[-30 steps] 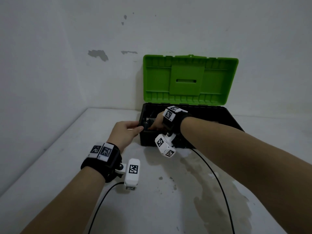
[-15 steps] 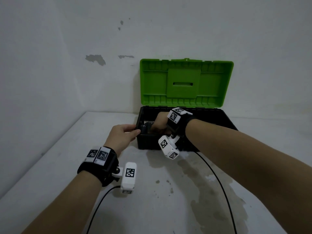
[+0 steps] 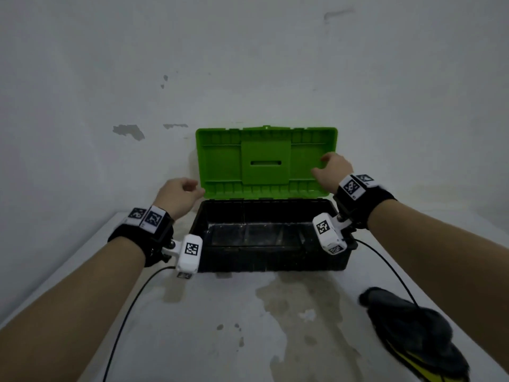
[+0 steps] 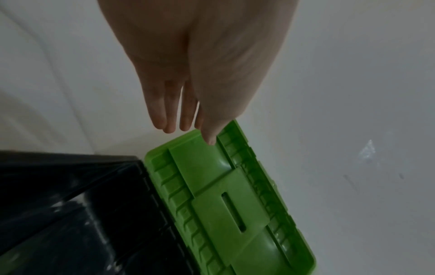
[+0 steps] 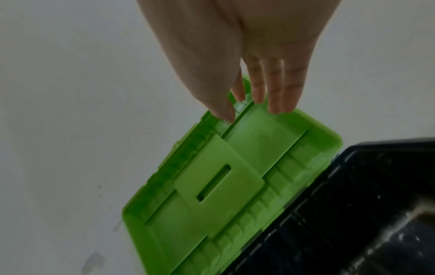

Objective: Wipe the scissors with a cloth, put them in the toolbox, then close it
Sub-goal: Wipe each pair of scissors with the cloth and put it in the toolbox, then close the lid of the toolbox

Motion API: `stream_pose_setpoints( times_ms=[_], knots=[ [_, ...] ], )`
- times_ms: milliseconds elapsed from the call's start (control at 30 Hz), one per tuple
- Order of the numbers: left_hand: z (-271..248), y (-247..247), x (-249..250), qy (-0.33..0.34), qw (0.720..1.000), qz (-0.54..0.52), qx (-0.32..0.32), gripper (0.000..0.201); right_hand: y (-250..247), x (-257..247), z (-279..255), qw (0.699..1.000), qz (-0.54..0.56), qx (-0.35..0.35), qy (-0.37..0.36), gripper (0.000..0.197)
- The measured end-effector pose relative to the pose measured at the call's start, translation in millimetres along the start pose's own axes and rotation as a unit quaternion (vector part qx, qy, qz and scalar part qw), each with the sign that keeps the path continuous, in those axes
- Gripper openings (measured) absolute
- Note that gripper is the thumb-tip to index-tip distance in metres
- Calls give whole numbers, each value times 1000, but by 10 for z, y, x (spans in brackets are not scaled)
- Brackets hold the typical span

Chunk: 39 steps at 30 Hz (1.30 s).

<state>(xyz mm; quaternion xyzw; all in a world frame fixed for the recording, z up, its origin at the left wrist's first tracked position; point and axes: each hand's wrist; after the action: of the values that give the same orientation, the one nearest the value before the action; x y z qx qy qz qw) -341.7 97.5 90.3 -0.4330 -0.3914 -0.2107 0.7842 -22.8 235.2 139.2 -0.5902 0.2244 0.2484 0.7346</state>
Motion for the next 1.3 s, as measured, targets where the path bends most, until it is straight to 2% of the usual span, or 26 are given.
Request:
stream_pose_setpoints(
  times_ms=[100,200,300,433,533,667,767,867,933,1033,1133,1200,1300],
  knots=[
    [330,2,87,3,1000,29,13,53,-21,47,269,999,17,27,30,63],
    [628,14,157,-9,999,37,25,63,-2,27,463,997,41,40,51,64],
    [864,34,201,-17,999,5,33,68,34,13,584,995,67,44,59,57],
    [1062,66,195,-15,997,-79,17,63,68,47,646,994,92,45,47,42],
    [1234,65,9,-8,990,-138,23,46,19,55,583,989,127,52,51,48],
    [750,0,293,-40,978,-188,78,39,-144,97,357,977,190,62,73,58],
    [395,-12,310,-61,969,-221,91,45,-295,224,114,949,286,64,115,69],
    [-19,-84,307,-96,948,-285,106,40,-434,426,-176,912,378,-3,156,61],
    [-264,-114,250,-110,945,-288,110,34,-479,567,-386,903,392,-52,168,51],
    [-554,-122,129,-139,960,-230,73,38,-441,760,-693,920,333,-103,180,41],
    [-793,-73,52,-157,978,-140,14,56,-338,912,-886,955,240,-102,142,35],
    [-908,-46,51,-139,986,-97,-3,59,-294,961,-948,972,174,-96,122,42],
    [-962,-24,30,-140,987,-75,-14,48,-262,1016,-1005,986,86,-100,103,56]
  ],
)
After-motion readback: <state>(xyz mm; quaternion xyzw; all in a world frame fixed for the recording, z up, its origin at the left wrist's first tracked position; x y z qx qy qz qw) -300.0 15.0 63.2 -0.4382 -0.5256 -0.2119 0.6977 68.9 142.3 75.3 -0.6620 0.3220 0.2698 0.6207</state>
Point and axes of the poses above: each hand's wrist, its own z-axis towards the middle knuckle, its own y-axis out of the palm, x = y × z, and after that the axes turned 7 degrees about y, right-handed
